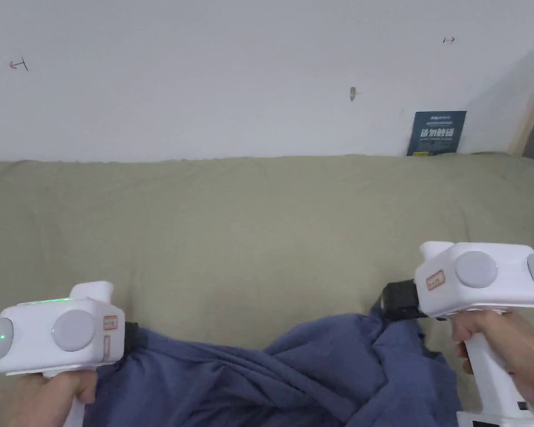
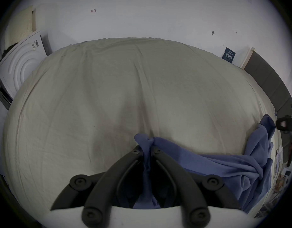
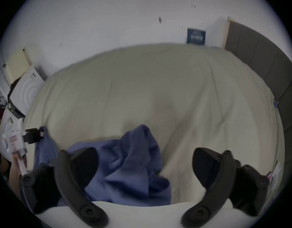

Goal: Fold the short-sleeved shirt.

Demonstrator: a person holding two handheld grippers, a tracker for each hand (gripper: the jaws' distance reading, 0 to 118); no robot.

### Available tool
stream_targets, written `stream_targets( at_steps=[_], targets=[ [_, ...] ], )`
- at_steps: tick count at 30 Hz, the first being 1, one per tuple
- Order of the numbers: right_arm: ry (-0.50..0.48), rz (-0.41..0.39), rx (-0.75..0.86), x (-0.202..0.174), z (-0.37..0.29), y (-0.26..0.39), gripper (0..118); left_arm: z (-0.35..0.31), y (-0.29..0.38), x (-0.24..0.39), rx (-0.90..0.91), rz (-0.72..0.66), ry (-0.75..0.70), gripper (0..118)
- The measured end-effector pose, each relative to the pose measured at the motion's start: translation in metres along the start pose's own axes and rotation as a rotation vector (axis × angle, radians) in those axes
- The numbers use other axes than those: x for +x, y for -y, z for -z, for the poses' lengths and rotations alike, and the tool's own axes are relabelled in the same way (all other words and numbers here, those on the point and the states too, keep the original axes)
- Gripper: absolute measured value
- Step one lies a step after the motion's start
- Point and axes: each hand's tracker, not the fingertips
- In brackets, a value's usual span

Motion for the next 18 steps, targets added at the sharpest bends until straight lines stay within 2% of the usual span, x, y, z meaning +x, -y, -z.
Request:
stream_targets(
  at_steps=[1,2,3,4,5,8,12,18],
  targets=[
    [0.024,-0.023,-0.036,-0.001,0.006,0.004,66,0.005,0.0,-0.002,-0.001,0.001,-0.001,5],
    [0.031,-0.032,-0.052,0.0,0.011,0.007,58,0.007,-0.001,-0.001,-0.004,0.014,-0.004,5],
    [0.021,-0.032,-0.06,0.002,0.014,0.01,56,0.008,-0.001,-0.001,0.001,0.034,-0.009,5],
    [0.016,-0.024,-0.047,0.005,0.012,0.013,31,0.009,0.0,0.0,0.005,0.048,-0.016,5],
    [-0.037,-0.004,-0.016,0.005,0.007,0.015,5,0.006,0.004,0.003,0.008,0.055,-0.02,5],
    [-0.04,0.007,0.018,0.005,-0.011,0.022,5,0.007,0.001,0.001,0.01,0.065,-0.023,5],
    [-0.051,-0.031,0.052,0.015,-0.041,0.02,5,-0.011,0.0,-0.004,0.011,0.022,-0.024,5],
    [-0.086,-0.049,0.124,0.025,-0.124,0.018,5,-0.084,0.008,-0.025,0.066,0.014,-0.068,5]
  ],
)
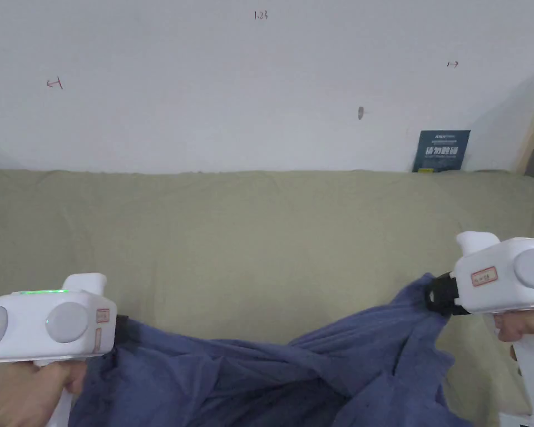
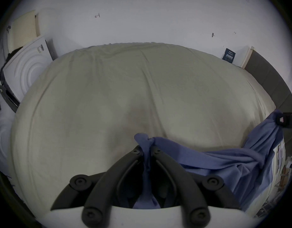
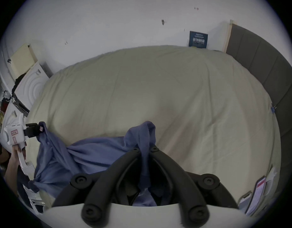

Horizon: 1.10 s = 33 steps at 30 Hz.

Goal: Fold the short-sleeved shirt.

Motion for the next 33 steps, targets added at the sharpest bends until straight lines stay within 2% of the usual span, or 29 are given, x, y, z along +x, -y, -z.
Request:
stream_targets(
  at_steps=[3,10,16,19,26,30,33],
  targets=[
    [-0.025,-0.004,0.06,-0.004,-0.05,-0.005,5,-0.053,-0.01,-0.02,0.066,-0.063,0.024,5],
    [-0.115,0.0,0.238,-0.032,-0.194,-0.02,5,-0.204,-0.037,-0.037,0.261,-0.056,0.034,5],
    [-0.135,-0.022,0.374,-0.048,-0.301,-0.025,5,-0.329,-0.042,-0.034,0.428,-0.051,0.029,5],
    [-0.147,0.005,0.43,-0.052,-0.345,-0.03,5,-0.376,-0.044,-0.032,0.489,-0.052,0.017,5],
    [-0.1,-0.015,0.494,-0.068,-0.407,-0.045,5,-0.435,-0.055,-0.026,0.564,-0.044,-0.004,5],
    [-0.101,0.017,0.502,-0.066,-0.41,-0.06,5,-0.44,-0.068,-0.022,0.576,-0.056,-0.013,5],
    [-0.086,0.009,0.493,-0.065,-0.4,-0.074,5,-0.429,-0.081,-0.02,0.572,-0.054,-0.039,5]
  ],
)
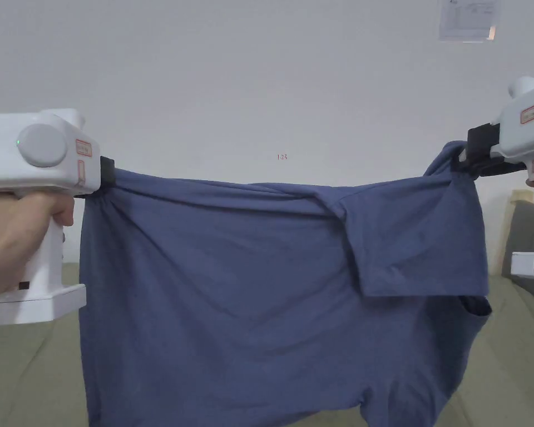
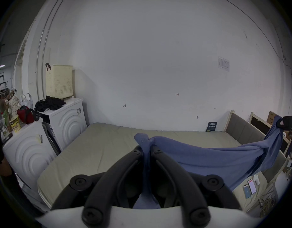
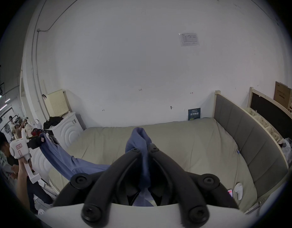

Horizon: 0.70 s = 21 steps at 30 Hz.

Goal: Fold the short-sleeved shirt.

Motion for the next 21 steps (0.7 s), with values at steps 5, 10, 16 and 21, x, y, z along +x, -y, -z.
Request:
stream_targets(
  at_steps=[5,10,16,21],
  targets=[
    [0.039,-0.047,-0.021,-0.001,0.038,-0.012,5,0.038,-0.005,0.006,-0.03,-0.021,-0.027,5],
    [0.07,-0.061,-0.022,0.001,0.086,-0.028,5,0.086,-0.017,0.018,-0.036,-0.028,-0.062,5],
    [0.106,-0.077,-0.002,0.007,0.144,-0.062,5,0.14,-0.036,0.036,-0.008,0.041,-0.12,5],
    [0.135,-0.079,0.011,0.014,0.192,-0.083,5,0.19,-0.043,0.05,-0.012,0.029,-0.129,5]
  ],
)
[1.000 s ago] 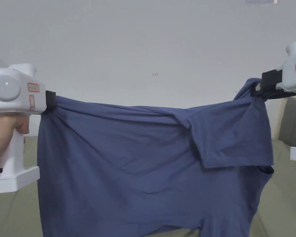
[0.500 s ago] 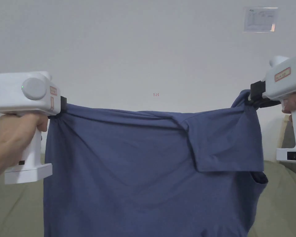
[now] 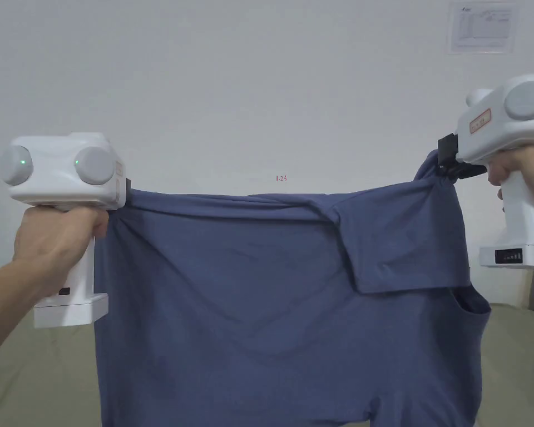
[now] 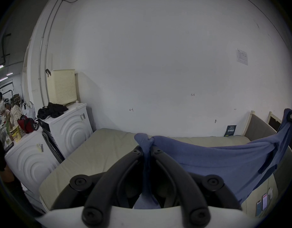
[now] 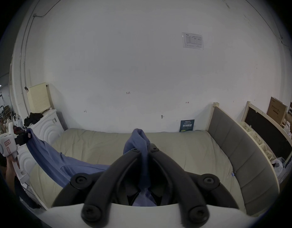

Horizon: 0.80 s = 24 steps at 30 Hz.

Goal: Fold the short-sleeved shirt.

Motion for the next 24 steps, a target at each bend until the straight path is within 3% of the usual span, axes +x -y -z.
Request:
stream_targets(
  at_steps=[9,17,24],
  targets=[
    [0.033,0.008,-0.022,0.011,0.077,0.013,5,0.074,0.027,0.027,-0.011,0.02,-0.013,5],
    [0.066,-0.06,-0.068,0.009,0.136,0.088,5,0.132,0.101,0.038,-0.12,0.018,-0.018,5],
    [0.062,-0.092,-0.063,0.001,0.128,0.177,5,0.134,0.174,0.024,-0.21,0.028,0.001,5]
  ],
)
